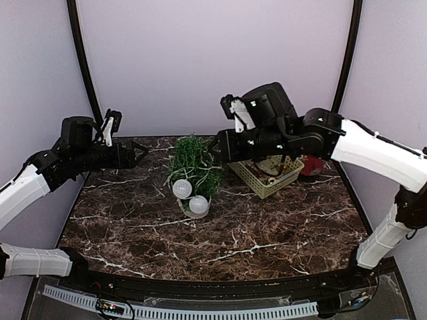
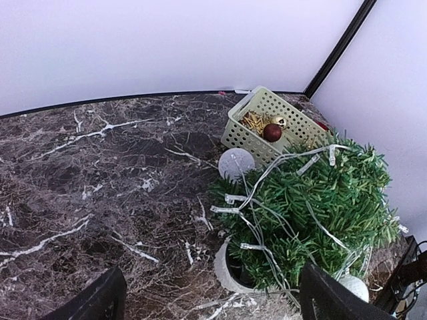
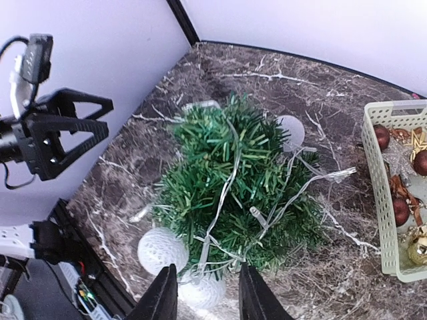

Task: Decorate the small christmas tree

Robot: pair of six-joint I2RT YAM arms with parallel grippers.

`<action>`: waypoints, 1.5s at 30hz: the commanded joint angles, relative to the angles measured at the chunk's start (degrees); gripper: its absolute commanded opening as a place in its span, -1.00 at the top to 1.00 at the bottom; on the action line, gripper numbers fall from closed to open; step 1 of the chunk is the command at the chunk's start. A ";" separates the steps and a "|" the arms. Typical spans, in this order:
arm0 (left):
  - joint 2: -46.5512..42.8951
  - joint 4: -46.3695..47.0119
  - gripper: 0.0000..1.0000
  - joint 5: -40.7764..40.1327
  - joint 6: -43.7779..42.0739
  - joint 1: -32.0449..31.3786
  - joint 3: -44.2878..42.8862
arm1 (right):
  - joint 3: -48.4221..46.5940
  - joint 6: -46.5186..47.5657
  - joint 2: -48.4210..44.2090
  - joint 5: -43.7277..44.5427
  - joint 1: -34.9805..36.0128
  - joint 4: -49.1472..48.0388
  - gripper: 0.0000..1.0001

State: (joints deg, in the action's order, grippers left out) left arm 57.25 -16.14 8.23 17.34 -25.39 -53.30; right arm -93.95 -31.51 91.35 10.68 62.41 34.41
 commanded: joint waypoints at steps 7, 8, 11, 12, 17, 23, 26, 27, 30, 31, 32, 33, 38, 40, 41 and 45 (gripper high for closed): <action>4.90 -5.97 -0.86 -0.21 -7.05 7.45 -5.33 | 6.85 1.90 -7.12 -2.72 -18.49 -1.39 0.02; 5.48 -5.55 -0.86 -0.62 -8.07 8.38 -5.24 | 7.01 2.52 -6.18 -4.29 -20.61 -1.73 0.01; 6.45 -3.96 -0.86 -5.82 -13.66 8.83 -5.01 | 6.05 4.89 -1.61 -8.42 -26.60 -1.70 0.01; 6.66 -3.62 -0.86 -6.67 -14.62 8.86 -4.77 | 5.16 6.22 0.36 -9.56 -28.56 -1.05 0.01; 5.07 2.24 -0.86 -13.19 -19.91 8.86 0.13 | 1.38 11.29 10.61 -10.40 -36.29 3.43 0.02; 4.80 3.20 -0.85 -13.94 -21.60 8.95 1.77 | 0.97 14.54 18.87 -12.65 -38.56 4.02 0.04; 5.15 2.82 -0.84 -14.12 -21.63 8.95 1.48 | 1.24 15.14 21.61 -12.80 -38.77 6.26 0.10; 5.21 2.70 -0.84 -14.07 -21.59 8.95 1.42 | 1.94 14.96 21.85 -12.87 -38.73 6.66 0.11; 5.00 2.61 -0.83 -13.25 -21.61 8.93 1.31 | 6.10 13.53 20.41 -14.25 -38.73 6.59 0.10; 4.76 2.61 -0.83 -13.20 -21.63 8.95 1.29 | 7.97 12.85 19.51 -15.10 -38.62 6.24 0.10; 4.60 2.72 -0.83 -13.14 -21.65 8.95 1.34 | 10.13 12.19 17.99 -15.53 -38.40 5.93 0.09; 4.26 2.79 -0.84 -13.10 -21.60 8.95 1.39 | 12.16 11.47 16.84 -15.81 -38.03 5.87 0.09; 3.62 3.25 -0.83 -11.92 -21.54 8.95 1.79 | 23.14 6.65 10.00 -21.91 -35.24 4.55 0.10; 3.84 3.12 -0.82 -11.43 -21.49 8.95 1.67 | 25.93 4.61 6.82 -22.22 -32.60 4.95 0.09; 3.92 3.04 -0.82 -11.31 -21.54 8.95 1.68 | 27.19 3.36 5.43 -22.57 -31.46 5.04 0.08; 3.92 2.96 -0.82 -11.39 -21.88 8.95 1.70 | 31.17 -1.62 -0.81 -25.41 -27.20 3.99 0.08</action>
State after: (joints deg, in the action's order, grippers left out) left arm 62.17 -14.24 -3.84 -3.70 -16.71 -51.94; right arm -65.71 -26.83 96.07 -10.61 31.79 39.27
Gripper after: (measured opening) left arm 0.910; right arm 0.459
